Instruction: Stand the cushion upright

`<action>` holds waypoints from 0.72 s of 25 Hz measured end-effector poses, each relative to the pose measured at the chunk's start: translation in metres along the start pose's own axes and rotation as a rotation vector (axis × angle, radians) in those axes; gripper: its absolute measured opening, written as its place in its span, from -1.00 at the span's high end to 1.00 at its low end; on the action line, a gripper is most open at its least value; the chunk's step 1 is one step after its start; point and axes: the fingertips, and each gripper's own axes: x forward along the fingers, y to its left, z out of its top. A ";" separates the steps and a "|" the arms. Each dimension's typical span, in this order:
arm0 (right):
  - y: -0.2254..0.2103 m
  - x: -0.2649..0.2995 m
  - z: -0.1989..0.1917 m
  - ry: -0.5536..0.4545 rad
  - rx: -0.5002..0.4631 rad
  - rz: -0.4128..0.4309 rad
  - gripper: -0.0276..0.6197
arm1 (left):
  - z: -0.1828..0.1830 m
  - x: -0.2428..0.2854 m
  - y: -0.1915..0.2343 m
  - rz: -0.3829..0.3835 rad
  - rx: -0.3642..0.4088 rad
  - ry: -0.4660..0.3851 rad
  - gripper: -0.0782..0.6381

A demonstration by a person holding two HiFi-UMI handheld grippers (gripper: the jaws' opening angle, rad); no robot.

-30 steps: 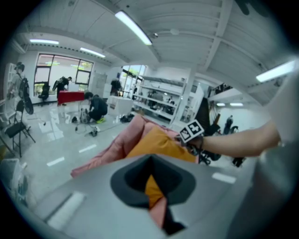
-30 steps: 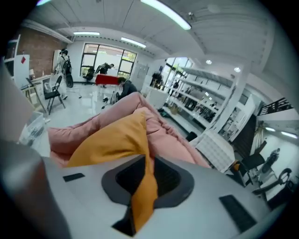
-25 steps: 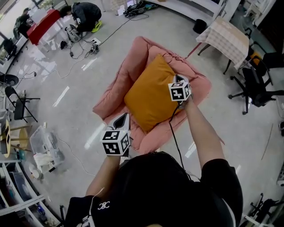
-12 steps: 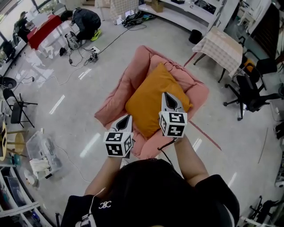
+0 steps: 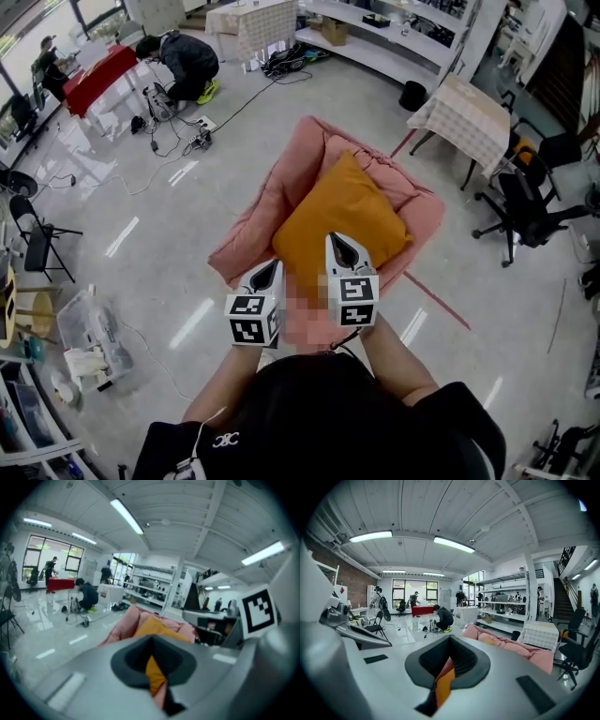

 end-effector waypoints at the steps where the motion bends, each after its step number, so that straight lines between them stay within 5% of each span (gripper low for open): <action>1: 0.000 0.000 0.000 0.001 -0.004 0.001 0.92 | 0.000 0.000 -0.001 0.000 0.002 -0.001 0.79; 18: 0.012 0.013 -0.019 0.054 -0.073 0.049 0.92 | 0.011 -0.001 0.029 0.098 -0.015 -0.038 0.79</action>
